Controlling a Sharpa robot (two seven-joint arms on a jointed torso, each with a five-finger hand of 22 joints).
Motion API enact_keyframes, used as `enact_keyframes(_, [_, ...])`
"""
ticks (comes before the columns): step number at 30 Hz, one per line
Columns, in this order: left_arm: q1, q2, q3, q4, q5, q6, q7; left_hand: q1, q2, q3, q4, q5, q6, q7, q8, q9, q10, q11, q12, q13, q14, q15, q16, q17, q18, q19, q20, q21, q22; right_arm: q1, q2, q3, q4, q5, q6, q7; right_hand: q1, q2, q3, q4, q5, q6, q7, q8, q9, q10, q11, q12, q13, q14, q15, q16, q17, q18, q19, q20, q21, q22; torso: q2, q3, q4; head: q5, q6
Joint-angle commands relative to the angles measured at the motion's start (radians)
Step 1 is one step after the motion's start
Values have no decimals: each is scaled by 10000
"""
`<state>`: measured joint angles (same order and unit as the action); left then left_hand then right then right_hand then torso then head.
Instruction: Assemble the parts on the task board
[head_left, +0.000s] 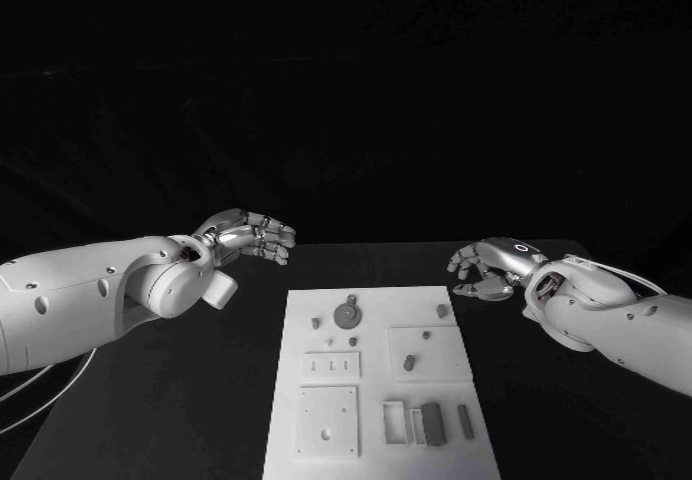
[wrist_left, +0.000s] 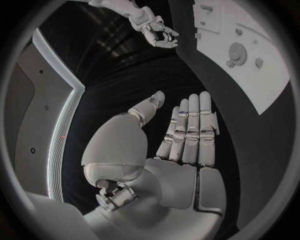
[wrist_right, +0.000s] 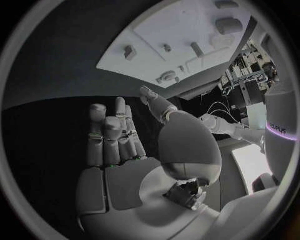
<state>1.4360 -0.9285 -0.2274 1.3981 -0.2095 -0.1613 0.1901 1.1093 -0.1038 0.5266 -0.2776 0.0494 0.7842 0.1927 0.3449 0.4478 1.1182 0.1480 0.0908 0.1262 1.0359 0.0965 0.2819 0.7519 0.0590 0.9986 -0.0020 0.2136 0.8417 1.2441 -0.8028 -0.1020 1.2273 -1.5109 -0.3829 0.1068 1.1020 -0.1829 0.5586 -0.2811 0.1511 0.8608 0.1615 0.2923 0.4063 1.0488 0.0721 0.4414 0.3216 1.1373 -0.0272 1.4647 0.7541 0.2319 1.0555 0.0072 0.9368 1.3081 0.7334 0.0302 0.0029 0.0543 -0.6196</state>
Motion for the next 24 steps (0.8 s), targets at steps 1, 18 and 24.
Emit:
enact_keyframes(1, [5,10,1,8,-32,142,108,75,-22,-21,-22,2,-12,38,-59,-17,-2,44,-43,-10,-50,0,-27,18,173,-17,-12,-57,6,-234,240,-25,-513,45,294,760,9,-115,-72,38,16,-91,80,89,0,662,-42,128,129,-32,-105,-62,15,299,-61,45,-51,123,8,12,-18,-64,11])
enact_keyframes(18, [-9,70,-3,-79,-98,203,117,49,-66,-47,-6,2,-59,86,-86,-31,-3,51,-59,-9,-27,-7,-27,41,180,5,-14,-55,22,-784,1083,-54,-2072,68,604,894,-30,-312,-282,258,17,-375,-216,23,-110,-133,-439,5889,5708,-52,-492,322,437,299,63,-10,128,205,10,-54,46,-124,-106])
enact_keyframes(24, [-10,80,-3,-91,-107,228,116,49,-66,-48,-4,3,-63,88,-88,-32,-1,50,-60,-8,-28,-7,-29,44,180,5,-15,-56,23,-866,1219,-55,-2184,102,835,883,-63,-276,-310,271,13,-398,-206,63,-108,-223,-425,6985,6441,-69,-460,680,677,299,50,-52,331,206,1,-76,43,-111,-138])
